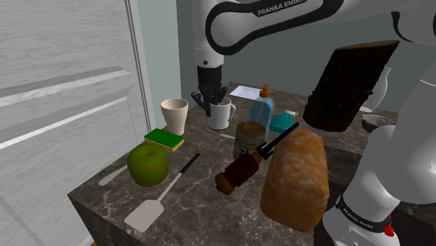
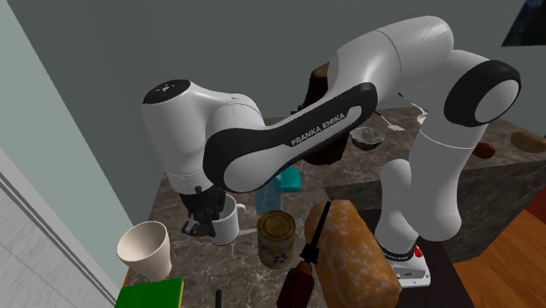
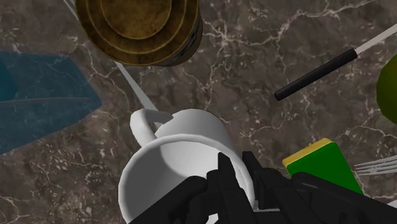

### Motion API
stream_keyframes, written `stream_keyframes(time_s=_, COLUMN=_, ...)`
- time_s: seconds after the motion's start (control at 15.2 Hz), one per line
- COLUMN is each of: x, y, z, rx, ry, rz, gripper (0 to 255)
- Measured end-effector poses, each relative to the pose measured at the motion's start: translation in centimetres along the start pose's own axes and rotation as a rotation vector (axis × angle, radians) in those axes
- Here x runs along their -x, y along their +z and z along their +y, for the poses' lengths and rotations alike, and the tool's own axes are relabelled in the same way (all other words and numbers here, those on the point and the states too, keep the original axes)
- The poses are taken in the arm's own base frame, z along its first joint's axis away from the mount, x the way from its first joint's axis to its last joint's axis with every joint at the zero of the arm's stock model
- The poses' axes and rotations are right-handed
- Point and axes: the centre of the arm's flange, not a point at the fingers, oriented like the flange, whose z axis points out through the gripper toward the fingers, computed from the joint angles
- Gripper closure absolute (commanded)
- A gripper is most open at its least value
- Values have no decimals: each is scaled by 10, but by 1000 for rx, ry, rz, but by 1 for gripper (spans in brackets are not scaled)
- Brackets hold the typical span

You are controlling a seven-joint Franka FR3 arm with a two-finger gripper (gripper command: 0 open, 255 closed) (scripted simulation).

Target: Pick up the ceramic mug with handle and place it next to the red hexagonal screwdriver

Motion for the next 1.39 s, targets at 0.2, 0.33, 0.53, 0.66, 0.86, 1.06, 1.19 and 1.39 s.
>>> stream_keyframes(time_s=0.2, x=0, y=15, z=1, rx=0, ry=0, rz=0, gripper=255)
stream_keyframes(time_s=0.33, x=1, y=26, z=1, rx=0, ry=0, rz=0, gripper=255)
stream_keyframes(time_s=0.53, x=1, y=40, z=-1, rx=0, ry=0, rz=0, gripper=255)
stream_keyframes(time_s=0.66, x=1, y=51, z=-2, rx=0, ry=0, rz=0, gripper=255)
stream_keyframes(time_s=0.86, x=0, y=57, z=-3, rx=0, ry=0, rz=0, gripper=255)
stream_keyframes(time_s=1.06, x=0, y=57, z=-3, rx=0, ry=0, rz=0, gripper=255)
stream_keyframes(time_s=1.19, x=0, y=57, z=-3, rx=0, ry=0, rz=1, gripper=0)
stream_keyframes(time_s=1.39, x=0, y=57, z=-3, rx=0, ry=0, rz=1, gripper=0)
